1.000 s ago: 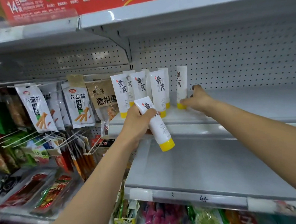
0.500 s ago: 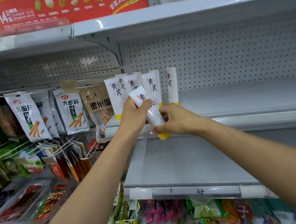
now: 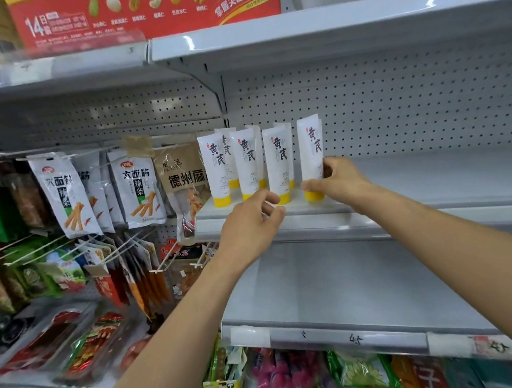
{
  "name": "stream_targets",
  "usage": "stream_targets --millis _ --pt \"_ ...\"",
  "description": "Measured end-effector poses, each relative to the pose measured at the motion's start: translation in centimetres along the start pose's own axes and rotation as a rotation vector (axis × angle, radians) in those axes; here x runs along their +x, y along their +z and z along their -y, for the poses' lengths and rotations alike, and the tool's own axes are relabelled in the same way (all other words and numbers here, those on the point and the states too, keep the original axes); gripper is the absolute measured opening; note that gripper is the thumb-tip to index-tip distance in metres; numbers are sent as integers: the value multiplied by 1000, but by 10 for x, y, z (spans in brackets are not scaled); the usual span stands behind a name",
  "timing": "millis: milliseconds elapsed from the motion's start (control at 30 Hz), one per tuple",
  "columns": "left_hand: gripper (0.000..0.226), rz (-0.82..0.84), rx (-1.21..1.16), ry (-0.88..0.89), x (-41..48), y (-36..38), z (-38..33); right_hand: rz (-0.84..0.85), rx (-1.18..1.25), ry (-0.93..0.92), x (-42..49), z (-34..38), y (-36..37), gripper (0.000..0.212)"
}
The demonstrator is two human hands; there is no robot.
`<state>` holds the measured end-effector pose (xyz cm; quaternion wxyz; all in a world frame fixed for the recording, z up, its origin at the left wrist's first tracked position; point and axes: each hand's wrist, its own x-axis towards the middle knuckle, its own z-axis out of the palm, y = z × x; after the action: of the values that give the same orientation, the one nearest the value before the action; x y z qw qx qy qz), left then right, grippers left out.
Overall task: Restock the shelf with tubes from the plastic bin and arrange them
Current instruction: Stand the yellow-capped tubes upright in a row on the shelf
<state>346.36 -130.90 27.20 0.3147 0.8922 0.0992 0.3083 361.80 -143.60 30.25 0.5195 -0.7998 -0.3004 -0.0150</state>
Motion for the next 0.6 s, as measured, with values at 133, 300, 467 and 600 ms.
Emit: stream_targets --millis 133,300,467,600 --pt "17 10 -11 -14 0 1 3 -1 -31 39 9 -10 4 44" --pt "17 3 -24 -16 0 1 8 5 -51 60 13 -12 8 46" --pt "15 9 -40 -28 -1 1 11 8 -68 66 13 -9 10 42" --pt "15 22 -40 -18 -4 -1 12 20 -65 96 10 -8 10 37"
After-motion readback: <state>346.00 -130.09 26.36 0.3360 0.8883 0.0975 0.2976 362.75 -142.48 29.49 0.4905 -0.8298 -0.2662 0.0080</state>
